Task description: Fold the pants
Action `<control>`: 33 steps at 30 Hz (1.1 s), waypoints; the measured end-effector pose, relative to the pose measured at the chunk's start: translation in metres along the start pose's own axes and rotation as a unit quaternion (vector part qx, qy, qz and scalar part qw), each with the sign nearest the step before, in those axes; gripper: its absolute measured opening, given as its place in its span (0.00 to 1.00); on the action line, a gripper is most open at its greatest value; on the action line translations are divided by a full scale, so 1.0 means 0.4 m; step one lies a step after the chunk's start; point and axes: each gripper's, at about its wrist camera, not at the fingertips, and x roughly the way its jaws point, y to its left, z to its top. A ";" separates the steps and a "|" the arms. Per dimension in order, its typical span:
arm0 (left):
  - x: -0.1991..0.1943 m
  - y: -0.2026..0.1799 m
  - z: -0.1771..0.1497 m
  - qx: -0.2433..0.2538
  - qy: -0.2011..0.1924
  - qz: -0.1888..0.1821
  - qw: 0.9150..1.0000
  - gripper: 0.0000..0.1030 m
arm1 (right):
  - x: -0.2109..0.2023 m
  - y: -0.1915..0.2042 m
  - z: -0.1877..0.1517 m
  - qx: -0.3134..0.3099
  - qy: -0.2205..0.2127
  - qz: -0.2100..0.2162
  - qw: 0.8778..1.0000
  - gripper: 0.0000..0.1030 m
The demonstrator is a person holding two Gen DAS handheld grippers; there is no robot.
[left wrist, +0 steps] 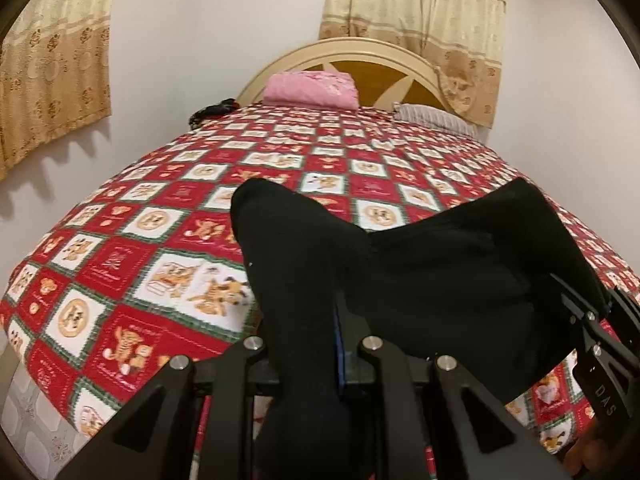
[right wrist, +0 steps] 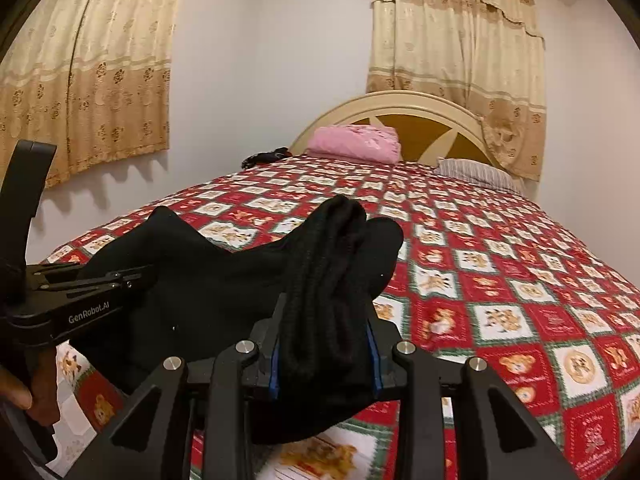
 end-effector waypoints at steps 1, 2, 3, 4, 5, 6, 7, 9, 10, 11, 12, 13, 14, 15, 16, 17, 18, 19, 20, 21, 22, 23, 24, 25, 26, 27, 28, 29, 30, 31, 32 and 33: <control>-0.001 0.007 -0.001 0.000 0.000 0.005 1.000 0.17 | 0.006 0.004 0.003 0.001 0.000 0.005 1.000 0.32; -0.001 0.011 -0.001 -0.001 -0.001 0.009 1.000 0.17 | 0.010 0.007 0.004 0.002 0.000 0.008 1.000 0.32; -0.001 0.017 0.000 -0.002 -0.001 0.013 1.000 0.17 | 0.016 0.014 0.006 0.002 0.000 0.012 1.000 0.32; -0.001 0.026 0.000 -0.005 0.000 0.017 1.000 0.17 | 0.021 0.020 0.008 0.001 0.001 0.016 1.000 0.32; -0.003 0.037 -0.002 -0.008 0.001 0.020 1.000 0.17 | 0.025 0.029 0.008 0.001 0.001 0.021 1.000 0.32; -0.002 0.044 -0.002 -0.011 0.002 0.021 1.000 0.17 | 0.028 0.036 0.008 0.000 0.001 0.024 1.000 0.32; -0.003 0.051 -0.003 -0.014 0.003 0.024 1.000 0.17 | 0.031 0.043 0.007 -0.002 0.002 0.027 1.000 0.32; -0.003 0.066 -0.004 -0.018 0.003 0.031 0.999 0.17 | 0.041 0.057 0.012 -0.008 0.003 0.035 0.999 0.32; -0.002 0.076 -0.003 -0.020 0.003 0.034 0.999 0.17 | 0.047 0.063 0.017 -0.011 0.003 0.038 0.999 0.32; -0.002 0.083 -0.003 -0.023 0.003 0.038 0.999 0.17 | 0.051 0.068 0.021 -0.014 0.002 0.042 0.999 0.32; -0.001 0.090 -0.003 -0.026 0.002 0.041 0.999 0.17 | 0.056 0.075 0.026 -0.016 0.001 0.045 0.999 0.32; -0.001 0.098 -0.001 -0.029 0.001 0.045 0.999 0.17 | 0.059 0.081 0.030 -0.018 0.000 0.048 0.999 0.32; -0.002 0.103 -0.001 -0.030 0.001 0.048 0.998 0.17 | 0.065 0.091 0.036 -0.022 -0.002 0.053 0.998 0.32; -0.003 0.110 0.002 -0.030 -0.001 0.054 0.998 0.17 | 0.070 0.099 0.041 -0.025 -0.003 0.056 0.998 0.32; -0.004 0.117 0.005 -0.030 -0.004 0.060 0.998 0.17 | 0.077 0.107 0.046 -0.027 -0.004 0.061 0.998 0.32; -0.005 0.123 0.006 -0.030 -0.005 0.064 0.997 0.17 | 0.082 0.112 0.048 -0.028 -0.005 0.064 0.998 0.32; -0.005 0.130 0.009 -0.030 -0.006 0.071 0.997 0.17 | 0.088 0.118 0.051 -0.030 -0.006 0.068 0.997 0.32; -0.005 0.137 0.011 -0.032 -0.007 0.075 0.997 0.17 | 0.096 0.127 0.056 -0.031 -0.007 0.072 0.997 0.32; -0.004 0.145 0.013 -0.034 -0.008 0.078 0.996 0.17 | 0.099 0.133 0.057 -0.032 -0.007 0.074 0.997 0.32; -0.005 0.152 0.015 -0.035 -0.009 0.081 0.996 0.17 | 0.105 0.139 0.061 -0.033 -0.008 0.078 0.996 0.32; -0.005 0.160 0.018 -0.036 -0.011 0.086 0.996 0.17 | 0.113 0.146 0.067 -0.034 -0.009 0.081 0.996 0.32; -0.004 0.166 0.020 -0.037 -0.012 0.089 0.995 0.17 | 0.117 0.148 0.072 -0.035 -0.010 0.084 0.996 0.32; -0.003 0.174 0.025 -0.040 -0.013 0.093 0.995 0.17 | 0.124 0.154 0.080 -0.036 -0.012 0.087 0.995 0.32; -0.002 0.182 0.030 -0.042 -0.015 0.097 0.994 0.17 | 0.128 0.159 0.084 -0.037 -0.014 0.090 0.995 0.32; -0.002 0.188 0.034 -0.041 -0.017 0.100 0.994 0.17 | 0.134 0.167 0.095 -0.039 -0.018 0.093 0.995 0.32; 0.000 0.194 0.041 -0.039 -0.020 0.105 0.993 0.17 | 0.140 0.173 0.103 -0.040 -0.020 0.095 0.994 0.32; 0.002 0.200 0.049 -0.037 -0.024 0.112 0.993 0.17 | 0.150 0.181 0.112 -0.042 -0.023 0.097 0.994 0.32; 0.006 0.205 0.055 -0.034 -0.027 0.118 0.992 0.17 | 0.160 0.187 0.121 -0.043 -0.024 0.098 0.994 0.32; 0.012 0.211 0.064 -0.031 -0.030 0.124 0.991 0.17 | 0.173 0.192 0.130 -0.043 -0.025 0.099 0.994 0.32; 0.021 0.215 0.075 -0.028 -0.033 0.130 0.991 0.17 | 0.193 0.197 0.142 -0.041 -0.023 0.101 0.994 0.32; 0.027 0.219 0.081 -0.026 -0.035 0.135 0.990 0.17 | 0.212 0.202 0.152 -0.037 -0.020 0.104 0.994 0.32; 0.042 0.225 0.093 -0.022 -0.036 0.143 0.989 0.17 | 0.231 0.205 0.161 -0.033 -0.017 0.105 0.994 0.32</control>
